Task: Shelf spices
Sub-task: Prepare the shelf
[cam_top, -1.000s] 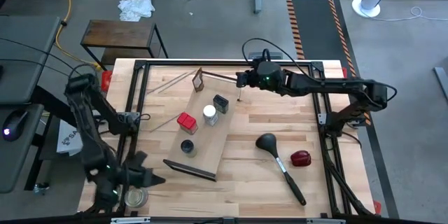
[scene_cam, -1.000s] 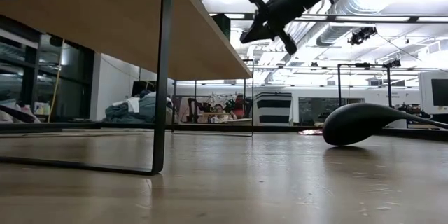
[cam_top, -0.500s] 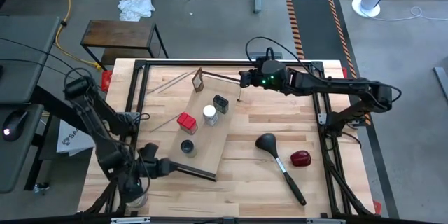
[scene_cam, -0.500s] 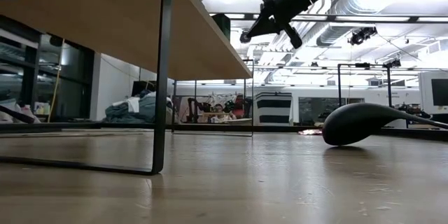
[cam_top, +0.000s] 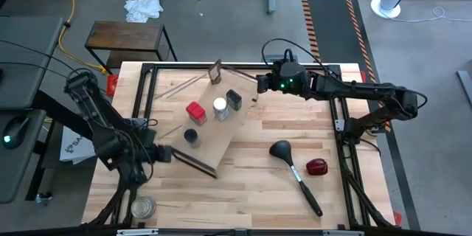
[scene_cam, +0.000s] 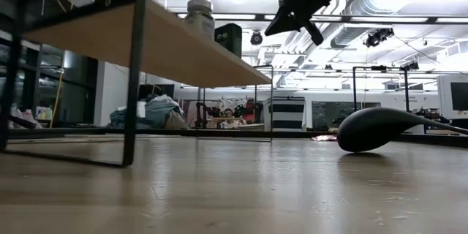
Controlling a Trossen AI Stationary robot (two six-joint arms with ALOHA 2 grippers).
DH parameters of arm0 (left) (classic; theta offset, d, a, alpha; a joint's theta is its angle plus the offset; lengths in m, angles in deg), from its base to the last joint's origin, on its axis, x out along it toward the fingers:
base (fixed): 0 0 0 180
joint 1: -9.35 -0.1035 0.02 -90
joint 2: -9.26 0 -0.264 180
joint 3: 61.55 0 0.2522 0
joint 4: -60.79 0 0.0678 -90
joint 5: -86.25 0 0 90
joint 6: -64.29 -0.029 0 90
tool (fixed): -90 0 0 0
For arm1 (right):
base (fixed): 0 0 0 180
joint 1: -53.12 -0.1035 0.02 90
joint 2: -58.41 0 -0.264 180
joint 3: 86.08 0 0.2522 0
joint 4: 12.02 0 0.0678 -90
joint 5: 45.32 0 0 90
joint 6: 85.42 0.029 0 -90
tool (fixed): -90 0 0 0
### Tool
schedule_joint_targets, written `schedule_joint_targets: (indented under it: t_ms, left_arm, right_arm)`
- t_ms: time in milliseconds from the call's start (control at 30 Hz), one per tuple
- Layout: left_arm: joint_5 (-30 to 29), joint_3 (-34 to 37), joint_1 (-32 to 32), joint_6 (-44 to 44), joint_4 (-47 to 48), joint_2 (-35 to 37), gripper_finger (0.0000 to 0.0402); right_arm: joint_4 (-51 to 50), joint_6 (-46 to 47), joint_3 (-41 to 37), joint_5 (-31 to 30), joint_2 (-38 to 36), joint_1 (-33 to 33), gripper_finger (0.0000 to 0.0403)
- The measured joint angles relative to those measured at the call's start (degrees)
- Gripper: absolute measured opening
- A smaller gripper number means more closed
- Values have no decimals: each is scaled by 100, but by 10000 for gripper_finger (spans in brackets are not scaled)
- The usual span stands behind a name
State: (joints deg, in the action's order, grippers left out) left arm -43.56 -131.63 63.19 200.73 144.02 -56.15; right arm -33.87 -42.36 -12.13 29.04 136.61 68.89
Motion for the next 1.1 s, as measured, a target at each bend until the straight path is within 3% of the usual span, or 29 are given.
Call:
schedule_joint_targets:
  t_ms: [200,367,433,567,700,833,1100]
  left_arm:
    - [-90,0,-302,-13,1215,576,0]
    - [-201,0,-473,-13,1705,948,0]
    - [-209,0,-504,-13,1752,1028,0]
    - [-149,0,-503,-17,1776,1034,0]
    - [624,0,-403,-247,1642,843,0]
    - [1266,0,-192,-364,1169,420,0]
    - [1156,0,-47,-210,693,-241,0]
  right_arm:
    - [-747,426,2,235,0,140,0]
    - [-721,797,2,272,0,964,0]
    - [-652,805,2,697,7,1440,0]
    - [-683,781,8,2301,284,2303,0]
    - [-668,580,8,3543,647,2692,0]
    - [-495,412,6,3967,892,2815,0]
    - [-274,335,8,4472,1215,2835,0]
